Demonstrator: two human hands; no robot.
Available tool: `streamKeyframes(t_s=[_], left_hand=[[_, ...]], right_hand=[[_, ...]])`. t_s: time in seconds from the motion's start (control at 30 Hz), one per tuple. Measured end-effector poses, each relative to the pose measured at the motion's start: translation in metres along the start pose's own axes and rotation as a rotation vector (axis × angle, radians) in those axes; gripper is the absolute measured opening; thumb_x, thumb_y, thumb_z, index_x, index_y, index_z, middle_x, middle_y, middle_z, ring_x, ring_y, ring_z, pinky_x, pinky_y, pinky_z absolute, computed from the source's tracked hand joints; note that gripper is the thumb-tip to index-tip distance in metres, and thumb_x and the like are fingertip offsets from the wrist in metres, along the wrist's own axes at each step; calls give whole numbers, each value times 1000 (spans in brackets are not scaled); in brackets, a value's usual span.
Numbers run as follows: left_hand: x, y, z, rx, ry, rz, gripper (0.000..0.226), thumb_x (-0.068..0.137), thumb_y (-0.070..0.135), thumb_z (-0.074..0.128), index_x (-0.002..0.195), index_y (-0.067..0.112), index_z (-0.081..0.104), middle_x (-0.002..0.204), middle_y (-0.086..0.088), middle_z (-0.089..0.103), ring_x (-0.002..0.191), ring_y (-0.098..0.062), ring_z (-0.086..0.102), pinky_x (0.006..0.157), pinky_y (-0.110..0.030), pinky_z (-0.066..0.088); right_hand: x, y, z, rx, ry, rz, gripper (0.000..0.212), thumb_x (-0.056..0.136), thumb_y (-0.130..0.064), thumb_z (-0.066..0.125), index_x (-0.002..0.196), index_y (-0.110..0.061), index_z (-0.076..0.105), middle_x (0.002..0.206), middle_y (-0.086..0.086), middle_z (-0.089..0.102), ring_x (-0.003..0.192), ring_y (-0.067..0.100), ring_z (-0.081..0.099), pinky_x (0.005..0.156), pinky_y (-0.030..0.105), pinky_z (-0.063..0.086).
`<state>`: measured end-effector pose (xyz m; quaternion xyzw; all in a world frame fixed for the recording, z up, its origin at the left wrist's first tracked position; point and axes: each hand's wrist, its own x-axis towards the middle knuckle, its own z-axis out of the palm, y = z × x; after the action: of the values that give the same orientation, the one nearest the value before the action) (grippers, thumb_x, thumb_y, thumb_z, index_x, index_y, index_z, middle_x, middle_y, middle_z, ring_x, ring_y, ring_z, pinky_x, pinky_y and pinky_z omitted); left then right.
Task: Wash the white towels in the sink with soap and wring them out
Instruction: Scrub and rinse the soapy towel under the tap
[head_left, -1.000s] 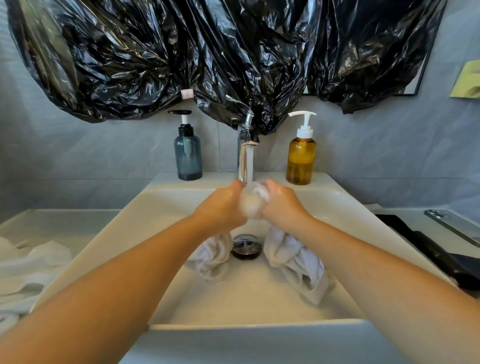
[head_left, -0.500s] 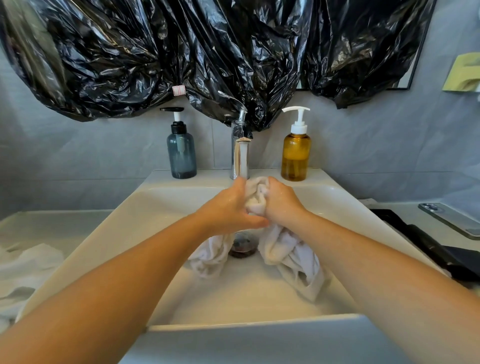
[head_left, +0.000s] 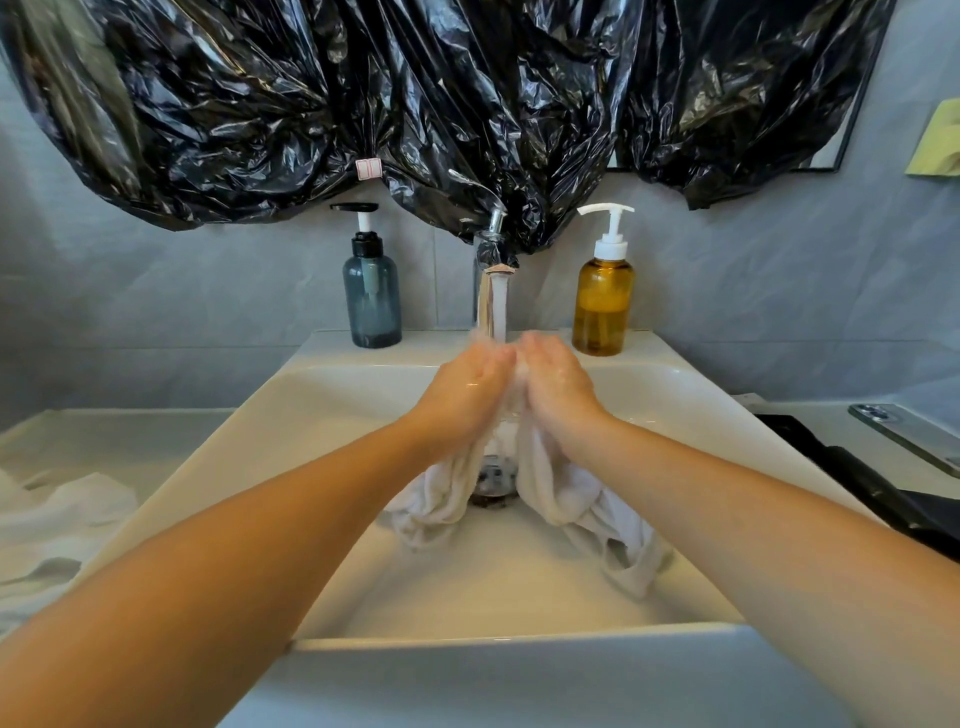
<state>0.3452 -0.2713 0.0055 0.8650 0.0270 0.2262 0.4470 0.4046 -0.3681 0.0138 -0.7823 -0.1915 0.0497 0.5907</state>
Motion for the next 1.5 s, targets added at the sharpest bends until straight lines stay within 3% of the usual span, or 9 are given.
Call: streamKeyframes(t_s=[0.2, 0.37, 0.53, 0.87, 0.93, 1.07, 1.23, 1.37, 1.5], left_hand=[[8, -9, -7, 302, 123, -99, 25, 105, 20, 38, 124, 15, 54, 123, -9, 58, 102, -23, 56, 83, -29, 45], [3, -10, -11, 3, 103, -125, 33, 107, 36, 29, 110, 18, 57, 107, -1, 61, 95, -16, 58, 81, -31, 43], [-1, -2, 9, 40, -112, 19, 31, 105, 42, 34, 96, 21, 54, 95, 2, 58, 89, -15, 56, 85, -35, 48], [10, -24, -48, 125, 245, -117, 18, 104, 32, 38, 108, 17, 49, 88, 4, 55, 78, -8, 50, 64, -23, 38], [12, -25, -51, 143, 100, -203, 13, 103, 23, 38, 113, 18, 45, 96, 0, 54, 82, -12, 51, 67, -25, 40], [7, -24, -46, 295, -260, -131, 57, 91, 9, 59, 141, 21, 33, 123, -3, 51, 105, -20, 57, 83, -28, 49], [7, -8, -27, 151, -178, -11, 38, 87, 15, 64, 124, 22, 55, 101, 0, 66, 88, -14, 63, 73, -28, 52], [9, -6, -42, -54, -11, -63, 8, 92, 26, 55, 93, 22, 62, 89, -2, 66, 84, -21, 62, 75, -34, 51], [11, -13, -49, -186, 55, -248, 29, 90, 22, 58, 116, 12, 50, 101, -19, 63, 90, -37, 67, 77, -48, 59]], right_hand=[[-8, -5, 3, 48, -171, 21, 24, 106, -30, 43, 123, -19, 55, 118, 7, 60, 99, 21, 60, 84, 31, 50], [-8, -6, 0, 29, -174, -28, 37, 106, -13, 34, 126, 11, 54, 131, 29, 55, 121, 43, 52, 102, 48, 44], [4, 12, -19, 17, -68, 57, 36, 107, -39, 36, 129, -17, 54, 118, 4, 61, 108, 26, 59, 96, 35, 45], [2, 23, -22, -465, -450, -26, 26, 91, -40, 65, 111, -26, 56, 104, 1, 62, 99, 24, 59, 80, 38, 53], [-3, 16, -28, -365, -361, -10, 5, 97, -31, 55, 97, -27, 58, 96, 2, 57, 97, 28, 54, 74, 38, 47], [-4, 10, -31, -74, -368, 19, 39, 94, -24, 52, 133, -23, 51, 131, 12, 53, 112, 27, 52, 96, 40, 46], [5, 5, -26, 305, -282, 200, 30, 92, -16, 49, 117, -5, 60, 82, 19, 60, 59, 26, 57, 57, 33, 47], [7, 15, -35, -114, -411, 15, 53, 90, -41, 67, 137, -24, 47, 123, 3, 58, 113, 23, 57, 98, 41, 48], [1, 20, -27, -284, -482, -160, 68, 90, -22, 70, 148, -25, 35, 135, -4, 49, 122, 16, 50, 99, 32, 45]])
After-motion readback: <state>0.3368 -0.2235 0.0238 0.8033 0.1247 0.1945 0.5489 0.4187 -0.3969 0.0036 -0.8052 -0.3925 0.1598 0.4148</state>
